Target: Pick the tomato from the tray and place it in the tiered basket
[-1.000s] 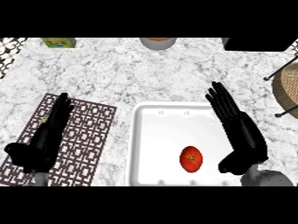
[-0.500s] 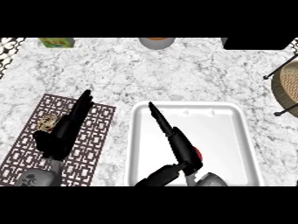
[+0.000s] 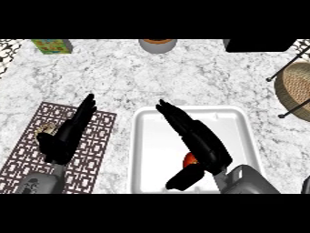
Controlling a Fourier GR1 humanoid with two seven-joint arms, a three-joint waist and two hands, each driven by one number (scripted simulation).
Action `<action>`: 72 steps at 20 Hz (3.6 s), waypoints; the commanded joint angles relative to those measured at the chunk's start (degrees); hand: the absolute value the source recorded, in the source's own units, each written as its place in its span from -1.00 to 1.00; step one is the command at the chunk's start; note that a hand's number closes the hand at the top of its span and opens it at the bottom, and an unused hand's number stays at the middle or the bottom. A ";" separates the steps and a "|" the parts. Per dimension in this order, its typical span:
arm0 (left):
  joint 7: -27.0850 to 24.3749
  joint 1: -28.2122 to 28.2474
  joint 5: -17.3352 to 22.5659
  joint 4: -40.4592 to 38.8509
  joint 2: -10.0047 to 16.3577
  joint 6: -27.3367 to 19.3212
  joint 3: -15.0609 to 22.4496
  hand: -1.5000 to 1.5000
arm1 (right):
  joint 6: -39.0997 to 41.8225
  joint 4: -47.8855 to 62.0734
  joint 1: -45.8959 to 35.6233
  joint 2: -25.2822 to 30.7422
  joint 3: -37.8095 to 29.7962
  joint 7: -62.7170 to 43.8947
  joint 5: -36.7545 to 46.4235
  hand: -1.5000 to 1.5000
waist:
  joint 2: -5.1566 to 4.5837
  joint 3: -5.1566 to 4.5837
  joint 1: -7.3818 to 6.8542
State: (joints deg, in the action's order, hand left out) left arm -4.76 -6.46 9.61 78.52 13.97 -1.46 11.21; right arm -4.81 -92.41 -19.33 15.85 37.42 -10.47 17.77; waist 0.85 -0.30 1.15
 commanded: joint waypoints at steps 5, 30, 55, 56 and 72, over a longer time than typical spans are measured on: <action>-0.20 0.73 0.10 -0.31 -0.92 0.16 0.42 0.00 | 22.36 -9.01 -10.36 15.15 7.50 -21.64 9.67 -1.00 | 0.49 -0.20 0.33; 0.58 -0.22 -1.40 0.65 -0.66 3.59 -2.82 0.00 | 36.72 -18.76 0.55 5.16 10.70 -48.60 18.18 -1.00 | -0.81 0.29 -1.09; -1.19 -3.02 -7.67 -3.79 -5.91 6.07 -7.10 0.00 | 28.74 0.76 11.28 -2.78 2.29 -24.32 39.05 -1.00 | -0.84 0.30 -1.11; 0.05 -3.19 -5.58 -3.32 -4.68 8.11 -8.58 0.00 | 27.21 1.72 12.55 -1.00 1.74 -22.44 39.35 -1.00 | -0.84 0.30 -1.11; 2.91 -0.76 -9.88 1.86 -8.53 5.53 -6.59 0.00 | 19.15 8.59 9.22 -10.08 -1.57 -10.16 44.24 1.00 | -0.82 0.30 -1.26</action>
State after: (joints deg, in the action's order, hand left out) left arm -4.31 -7.29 0.70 77.95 6.53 5.13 4.26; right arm 14.93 -85.99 -9.03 9.04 36.48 -21.49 60.08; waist 0.21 -0.26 0.01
